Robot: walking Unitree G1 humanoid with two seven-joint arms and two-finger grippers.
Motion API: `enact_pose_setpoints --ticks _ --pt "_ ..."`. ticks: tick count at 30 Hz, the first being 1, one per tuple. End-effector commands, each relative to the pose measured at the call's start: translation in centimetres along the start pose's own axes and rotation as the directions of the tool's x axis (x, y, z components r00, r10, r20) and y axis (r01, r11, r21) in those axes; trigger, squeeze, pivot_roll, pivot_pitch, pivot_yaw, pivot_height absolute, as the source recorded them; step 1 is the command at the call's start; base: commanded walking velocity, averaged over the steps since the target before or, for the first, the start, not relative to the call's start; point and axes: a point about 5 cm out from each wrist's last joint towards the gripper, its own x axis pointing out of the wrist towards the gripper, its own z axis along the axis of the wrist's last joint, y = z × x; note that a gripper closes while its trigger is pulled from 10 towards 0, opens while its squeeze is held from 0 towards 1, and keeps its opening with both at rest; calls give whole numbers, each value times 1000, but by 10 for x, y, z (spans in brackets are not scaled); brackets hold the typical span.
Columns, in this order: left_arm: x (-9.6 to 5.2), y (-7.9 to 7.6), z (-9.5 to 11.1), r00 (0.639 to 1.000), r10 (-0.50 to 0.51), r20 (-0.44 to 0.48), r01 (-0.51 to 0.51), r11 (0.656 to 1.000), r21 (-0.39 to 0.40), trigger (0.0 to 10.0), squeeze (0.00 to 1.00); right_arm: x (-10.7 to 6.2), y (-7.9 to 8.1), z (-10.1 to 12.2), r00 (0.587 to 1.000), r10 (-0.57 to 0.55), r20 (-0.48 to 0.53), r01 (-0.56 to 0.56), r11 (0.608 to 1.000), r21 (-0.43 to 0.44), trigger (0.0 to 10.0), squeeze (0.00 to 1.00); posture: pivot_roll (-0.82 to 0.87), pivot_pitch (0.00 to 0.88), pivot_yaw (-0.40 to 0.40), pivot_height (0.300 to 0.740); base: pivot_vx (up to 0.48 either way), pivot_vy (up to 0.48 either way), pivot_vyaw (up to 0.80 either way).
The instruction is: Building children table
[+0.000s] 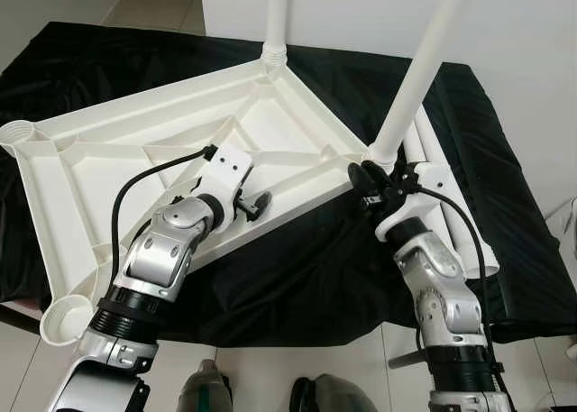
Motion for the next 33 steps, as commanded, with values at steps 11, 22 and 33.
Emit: enact_pose_setpoints --ticks 11,22,33 --pt "2 0 -4 997 -11 -75 6 998 -68 10000 0 -5 1 0 1000 2 -18 -2 1000 -4 10000 0 -5 65 -26 740 0 0 0" --pt "7 11 -1 966 228 -125 -243 961 -132 10000 0 -6 3 -2 1000 -10 -20 9 1000 -5 10000 0 -10 66 -17 740 0 0 0" --pt "9 18 13 922 377 -87 -386 912 -140 0 0 -5 5 -1 1000 -17 -18 17 1000 1 10000 0 -9 72 -21 740 0 0 0"
